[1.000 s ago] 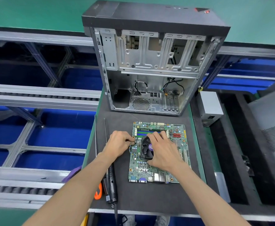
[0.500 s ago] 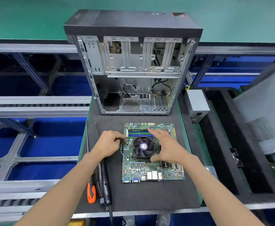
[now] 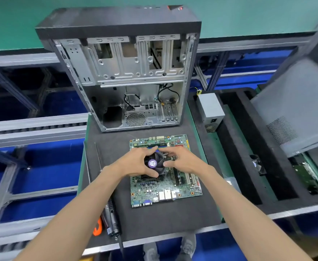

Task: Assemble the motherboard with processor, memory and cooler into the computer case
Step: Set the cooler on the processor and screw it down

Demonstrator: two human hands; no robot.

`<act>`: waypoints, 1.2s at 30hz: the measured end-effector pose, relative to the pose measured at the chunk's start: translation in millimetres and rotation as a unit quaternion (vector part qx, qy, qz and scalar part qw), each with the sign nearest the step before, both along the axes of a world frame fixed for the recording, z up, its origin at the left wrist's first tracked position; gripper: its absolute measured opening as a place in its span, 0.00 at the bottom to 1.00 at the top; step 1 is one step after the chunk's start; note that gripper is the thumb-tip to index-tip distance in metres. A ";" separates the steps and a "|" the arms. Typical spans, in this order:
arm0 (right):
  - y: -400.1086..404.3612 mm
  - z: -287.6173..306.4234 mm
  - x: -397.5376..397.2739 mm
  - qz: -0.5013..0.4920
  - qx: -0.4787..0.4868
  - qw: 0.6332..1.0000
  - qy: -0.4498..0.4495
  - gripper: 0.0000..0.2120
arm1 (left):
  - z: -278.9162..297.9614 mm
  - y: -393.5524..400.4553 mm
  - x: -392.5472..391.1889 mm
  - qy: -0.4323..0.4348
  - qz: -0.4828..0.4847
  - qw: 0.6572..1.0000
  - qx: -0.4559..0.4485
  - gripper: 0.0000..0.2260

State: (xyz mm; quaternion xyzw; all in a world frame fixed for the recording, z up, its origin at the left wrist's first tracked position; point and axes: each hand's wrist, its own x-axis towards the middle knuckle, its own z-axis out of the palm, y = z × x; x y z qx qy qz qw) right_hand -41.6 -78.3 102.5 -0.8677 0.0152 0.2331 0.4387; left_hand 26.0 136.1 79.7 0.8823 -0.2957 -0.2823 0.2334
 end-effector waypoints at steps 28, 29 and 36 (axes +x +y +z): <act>18.2 1.6 -16.0 -0.136 0.069 0.988 0.027 0.26 | 1.2 -1.2 -8.8 0.030 0.005 0.999 0.008 0.48; 19.0 1.2 -16.7 -0.144 0.068 0.987 0.023 0.26 | 1.2 -2.0 -9.9 0.027 0.007 1.000 0.009 0.48; 20.7 -3.6 -17.6 -0.140 -0.017 0.989 -0.035 0.30 | 13.5 -2.0 -26.4 -0.079 0.042 0.994 0.059 0.48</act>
